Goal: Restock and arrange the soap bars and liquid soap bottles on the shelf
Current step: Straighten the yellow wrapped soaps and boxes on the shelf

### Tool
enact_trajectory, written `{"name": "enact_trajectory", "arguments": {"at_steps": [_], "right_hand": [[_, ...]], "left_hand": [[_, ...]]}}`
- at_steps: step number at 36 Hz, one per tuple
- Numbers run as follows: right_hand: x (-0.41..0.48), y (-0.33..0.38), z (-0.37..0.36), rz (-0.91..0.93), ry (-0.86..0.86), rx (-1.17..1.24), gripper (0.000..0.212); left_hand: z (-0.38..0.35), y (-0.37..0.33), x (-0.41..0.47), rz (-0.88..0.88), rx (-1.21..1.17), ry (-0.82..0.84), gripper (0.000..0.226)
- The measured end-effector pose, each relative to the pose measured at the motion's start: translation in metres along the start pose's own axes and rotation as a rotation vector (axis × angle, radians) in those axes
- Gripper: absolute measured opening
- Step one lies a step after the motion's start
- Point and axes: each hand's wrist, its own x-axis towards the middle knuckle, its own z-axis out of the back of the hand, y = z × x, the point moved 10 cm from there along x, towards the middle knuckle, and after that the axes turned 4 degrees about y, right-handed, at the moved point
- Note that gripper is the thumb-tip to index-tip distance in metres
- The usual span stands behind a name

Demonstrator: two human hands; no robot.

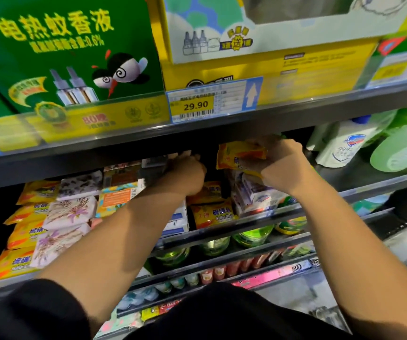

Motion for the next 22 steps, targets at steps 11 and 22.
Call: {"name": "enact_trajectory", "arguments": {"at_steps": [11,22], "right_hand": [[0.026,0.048,-0.043,0.072,0.17,-0.545,0.051],[0.061,0.078,-0.118,0.183,0.494,-0.669,0.059]], "left_hand": [[-0.021,0.066,-0.053,0.043,-0.459,-0.24,0.062],[-0.028,0.064,-0.071,0.128,-0.625,-0.128,0.055]]}}
